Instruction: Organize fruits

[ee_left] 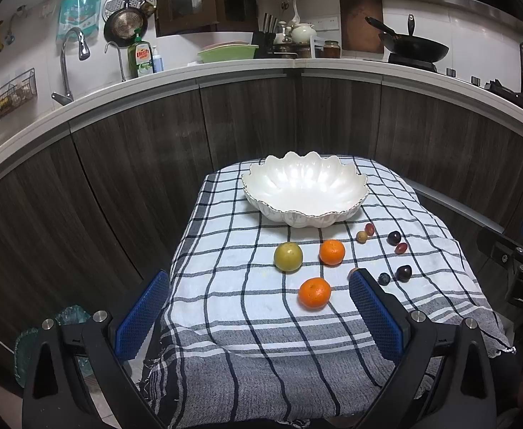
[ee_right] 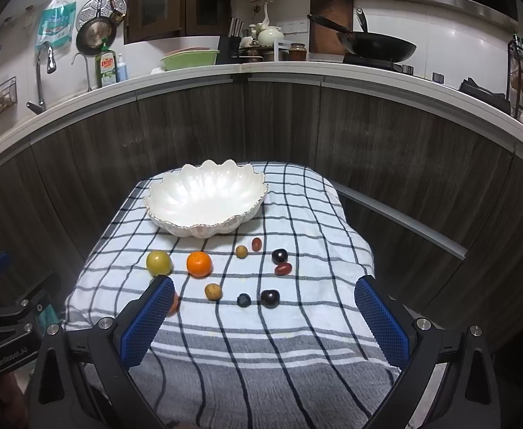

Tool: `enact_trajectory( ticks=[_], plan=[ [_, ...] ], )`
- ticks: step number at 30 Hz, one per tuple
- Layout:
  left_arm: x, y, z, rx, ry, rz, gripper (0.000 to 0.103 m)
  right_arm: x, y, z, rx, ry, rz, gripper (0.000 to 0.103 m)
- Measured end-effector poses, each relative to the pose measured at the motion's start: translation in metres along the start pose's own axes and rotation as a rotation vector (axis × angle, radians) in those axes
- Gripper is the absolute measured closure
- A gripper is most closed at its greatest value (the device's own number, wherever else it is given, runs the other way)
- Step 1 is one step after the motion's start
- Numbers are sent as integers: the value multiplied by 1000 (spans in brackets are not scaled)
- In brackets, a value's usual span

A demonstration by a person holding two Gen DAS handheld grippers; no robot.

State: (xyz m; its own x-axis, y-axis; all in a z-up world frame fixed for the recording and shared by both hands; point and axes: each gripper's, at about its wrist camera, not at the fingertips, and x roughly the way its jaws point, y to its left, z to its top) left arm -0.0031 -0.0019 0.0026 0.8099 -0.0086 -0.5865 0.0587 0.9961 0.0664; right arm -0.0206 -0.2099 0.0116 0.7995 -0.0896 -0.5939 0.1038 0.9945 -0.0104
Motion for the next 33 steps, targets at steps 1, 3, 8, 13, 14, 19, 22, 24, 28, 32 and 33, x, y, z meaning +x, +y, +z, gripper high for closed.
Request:
enact_trajectory(
  ticks=[1,3,8,13,14,19,22,24,28,32,33],
  plan=[
    [0,0,0,0,-2,1,0,0,0,0,-1,0,0,1],
    [-1,1,0,2,-7,1,0,0,0,1,-1,-3,1,1],
    [-2,1,0,4,-9,1,0,-2,-1,-1,3,-7,4,1],
    [-4,1,1,6,-13,1,0,-2,-1,-1,3,-7,4,1],
    [-5,0,1,8,-15,1,0,-2,-1,-1,4,-8,4,1],
    [-6,0,2,9,-17,3,0,-2,-1,0,3,-7,5,1],
    [-7,0,2,12,-19,6,0,-2,-1,0,4,-8,5,1],
    [-8,-1,2,13,-22,6,0,-2,-1,0,6,-9,5,1],
    [-8,-2,3,15,-27,7,0,-3,-1,1,6,-12,6,1],
    [-9,-3,2,16,-29,8,0,-4,-1,1,7,-15,8,1],
    [-10,-3,3,17,-30,8,0,-4,-1,2,8,-17,8,1]
  ],
)
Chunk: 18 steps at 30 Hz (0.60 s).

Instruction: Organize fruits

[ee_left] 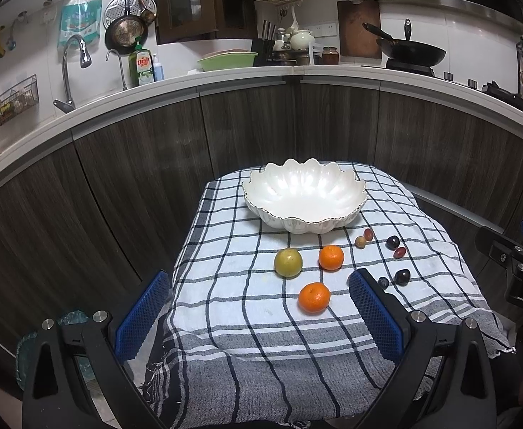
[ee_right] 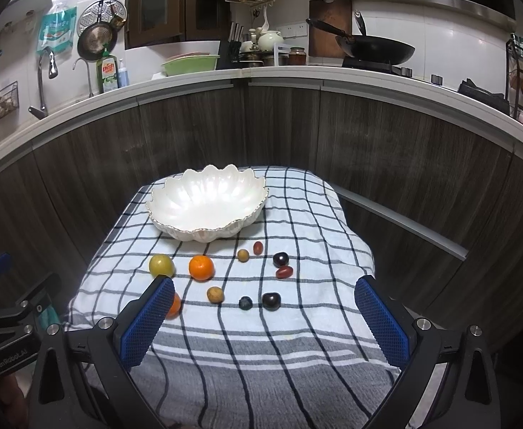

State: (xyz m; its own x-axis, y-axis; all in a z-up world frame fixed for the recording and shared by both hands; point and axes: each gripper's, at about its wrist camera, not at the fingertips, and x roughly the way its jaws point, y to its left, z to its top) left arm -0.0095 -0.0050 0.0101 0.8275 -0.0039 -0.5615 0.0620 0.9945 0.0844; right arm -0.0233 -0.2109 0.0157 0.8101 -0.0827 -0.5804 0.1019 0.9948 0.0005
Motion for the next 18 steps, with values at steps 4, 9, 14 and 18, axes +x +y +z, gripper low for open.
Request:
enact_trajectory(
  ticks=[4,9,14,18],
  plan=[
    [-2,0,0,2,-6,2,0,-2,0,0,3,-8,1,1],
    [-2,-1,0,3,-10,1,0,-3,-1,-1,5,-14,2,1],
    [-2,-1,0,3,-9,0,0,-3,-1,-1,5,-14,2,1],
    [-2,-1,0,3,-9,0,0,-3,0,0,5,-14,2,1]
  ],
)
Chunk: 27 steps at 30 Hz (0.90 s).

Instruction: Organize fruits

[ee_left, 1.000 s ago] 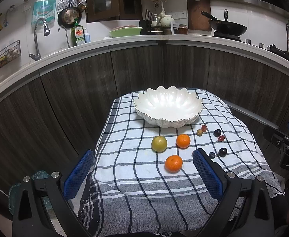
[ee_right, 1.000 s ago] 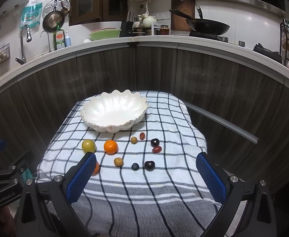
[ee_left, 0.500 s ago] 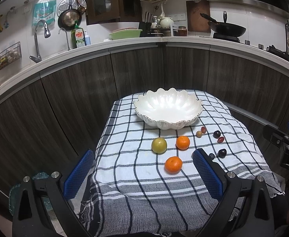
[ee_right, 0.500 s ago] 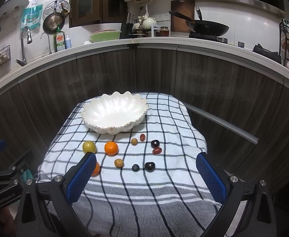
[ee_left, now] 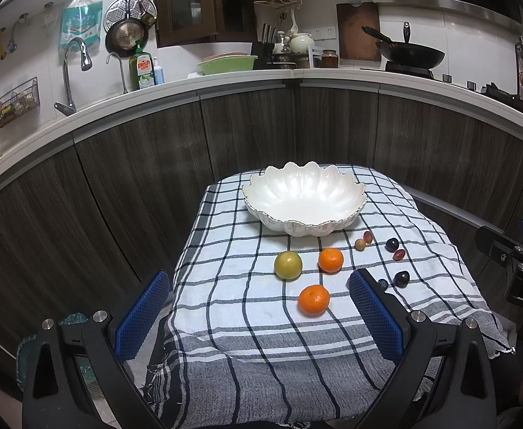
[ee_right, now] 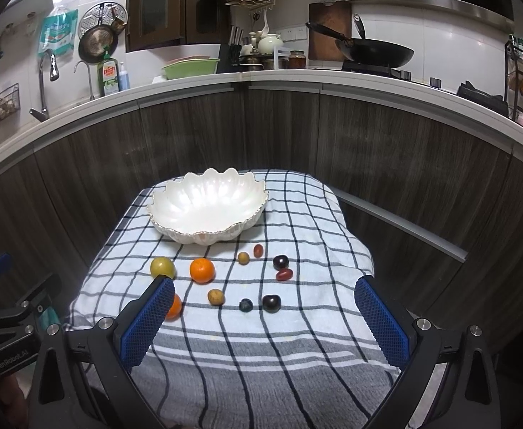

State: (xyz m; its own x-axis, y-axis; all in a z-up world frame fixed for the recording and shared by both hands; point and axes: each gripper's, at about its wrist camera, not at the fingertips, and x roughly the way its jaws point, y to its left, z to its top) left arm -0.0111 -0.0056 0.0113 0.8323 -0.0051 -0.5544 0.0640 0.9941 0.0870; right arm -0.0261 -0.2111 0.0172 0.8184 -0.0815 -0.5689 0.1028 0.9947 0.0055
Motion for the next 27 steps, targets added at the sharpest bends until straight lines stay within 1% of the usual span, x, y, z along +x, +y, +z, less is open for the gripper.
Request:
enact_trajectory(
  ticks=[21,27],
  plan=[
    [0,0,3,10,-16,3,0,1,0,0,-4,-1,3,1],
    [8,-1,5,14,-6,9,0,7,-1,3,-10,11,3,1]
  ],
)
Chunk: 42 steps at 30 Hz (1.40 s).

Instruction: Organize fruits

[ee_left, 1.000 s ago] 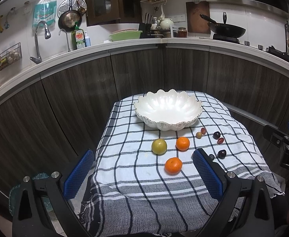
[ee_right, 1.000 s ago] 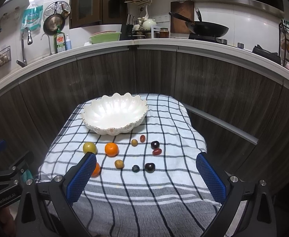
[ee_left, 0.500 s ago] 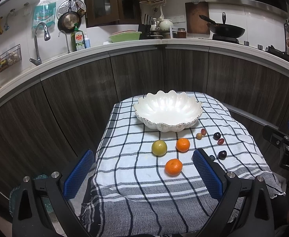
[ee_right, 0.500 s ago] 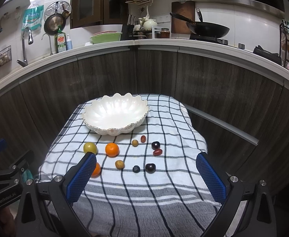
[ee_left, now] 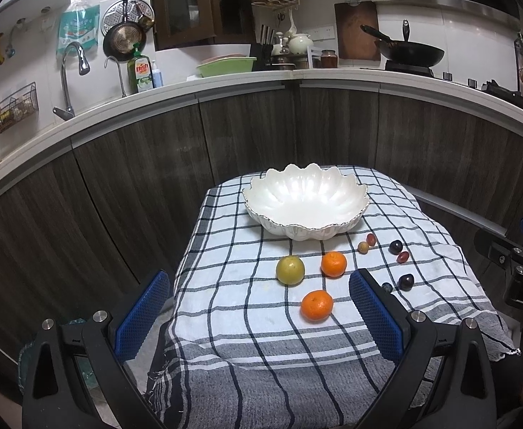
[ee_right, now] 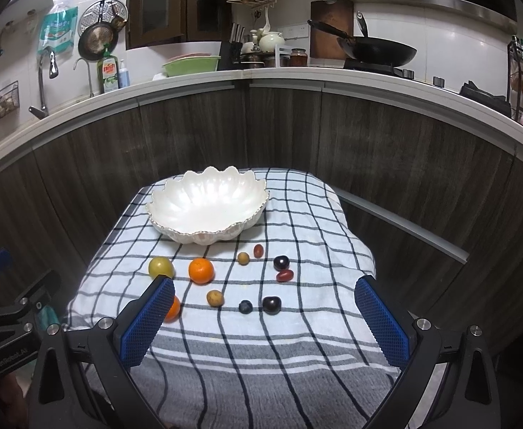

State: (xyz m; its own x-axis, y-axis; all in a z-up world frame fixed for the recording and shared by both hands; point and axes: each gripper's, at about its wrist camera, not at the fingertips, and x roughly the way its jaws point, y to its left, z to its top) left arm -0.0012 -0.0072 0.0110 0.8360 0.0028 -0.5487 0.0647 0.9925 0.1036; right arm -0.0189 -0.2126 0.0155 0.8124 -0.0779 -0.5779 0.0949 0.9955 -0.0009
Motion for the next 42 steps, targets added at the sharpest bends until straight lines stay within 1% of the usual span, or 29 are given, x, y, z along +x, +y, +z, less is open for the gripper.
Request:
enact_trajectory(
  ticks=[7,14,22,31,32,34,36,40,42],
  plan=[
    [13,-5,4,20,10,18,0,12,2,4,-18,5,0,1],
    [34,-13,7,49,43,30,0,37,0,6,-20,50,8,1],
    [62,-26,9,89,92,6,0,65,-3,7,-26,103,24,1],
    [77,-35,9,103,105,-36,0,76,5,9,-78,87,59,2],
    [79,-36,9,105,106,-38,0,78,6,9,-82,86,60,3],
    [84,-38,8,108,109,-45,4,82,7,8,-86,87,65,10],
    [89,-39,5,108,115,-55,5,89,9,7,-93,97,83,21],
    [100,-41,1,107,128,-64,5,101,14,4,-108,118,110,26],
    [107,-42,-1,110,138,-62,6,108,17,2,-114,127,120,30]
  ],
)
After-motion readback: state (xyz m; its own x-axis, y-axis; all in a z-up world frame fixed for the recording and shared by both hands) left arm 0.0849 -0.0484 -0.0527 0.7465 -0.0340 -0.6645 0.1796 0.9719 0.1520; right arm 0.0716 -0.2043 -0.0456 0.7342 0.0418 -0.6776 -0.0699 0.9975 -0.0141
